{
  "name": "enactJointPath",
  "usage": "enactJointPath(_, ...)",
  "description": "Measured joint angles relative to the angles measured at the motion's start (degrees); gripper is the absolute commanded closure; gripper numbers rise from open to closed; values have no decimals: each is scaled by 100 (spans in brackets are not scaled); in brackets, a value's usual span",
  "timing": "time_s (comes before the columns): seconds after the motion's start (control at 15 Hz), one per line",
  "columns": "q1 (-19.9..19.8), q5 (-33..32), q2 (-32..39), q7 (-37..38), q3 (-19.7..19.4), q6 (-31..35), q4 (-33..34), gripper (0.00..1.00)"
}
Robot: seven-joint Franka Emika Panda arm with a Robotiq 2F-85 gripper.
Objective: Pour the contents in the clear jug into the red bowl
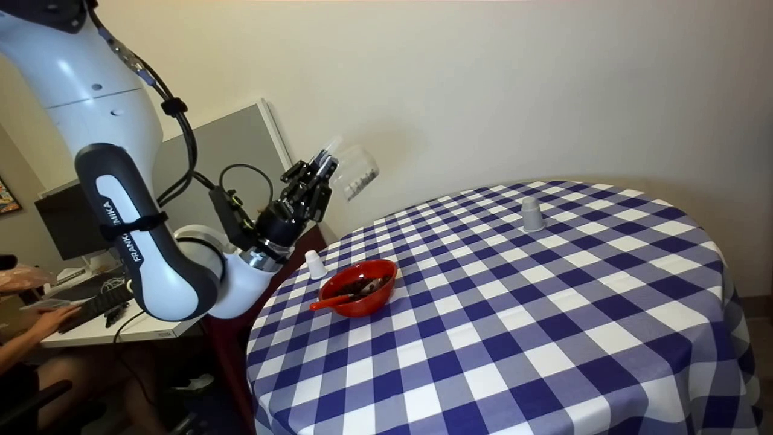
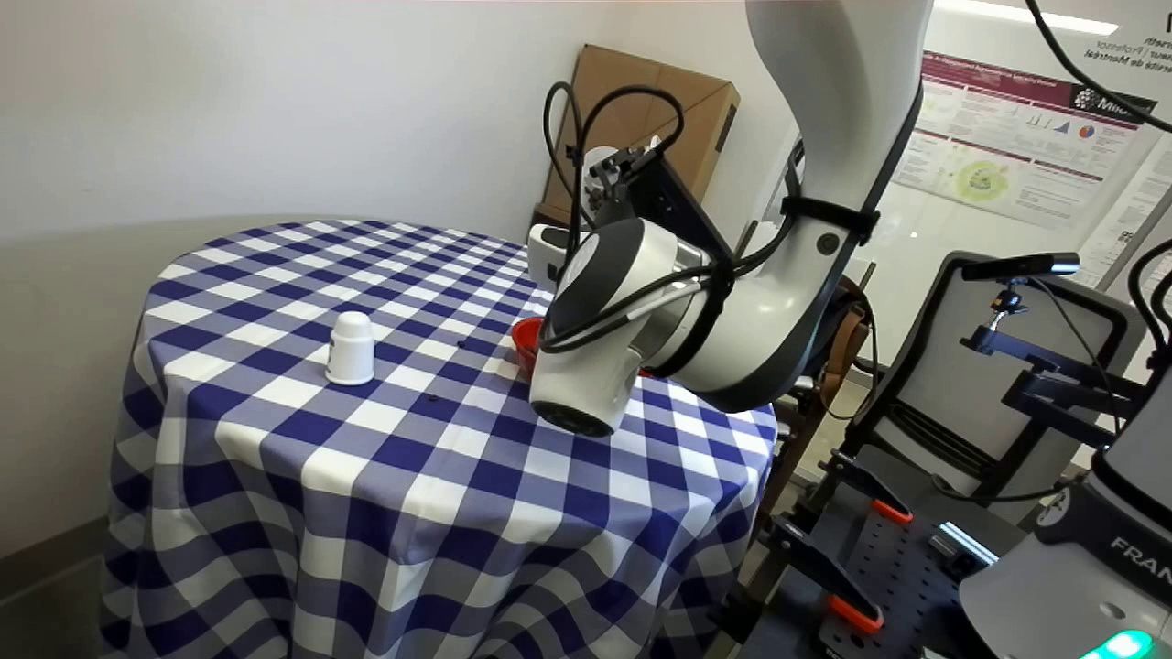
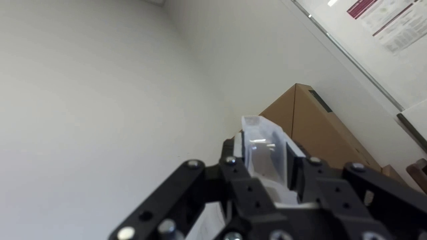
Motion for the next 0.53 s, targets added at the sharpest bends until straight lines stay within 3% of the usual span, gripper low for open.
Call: enactJointPath(0.53, -3, -35, 89, 0, -13, -213, 0, 88)
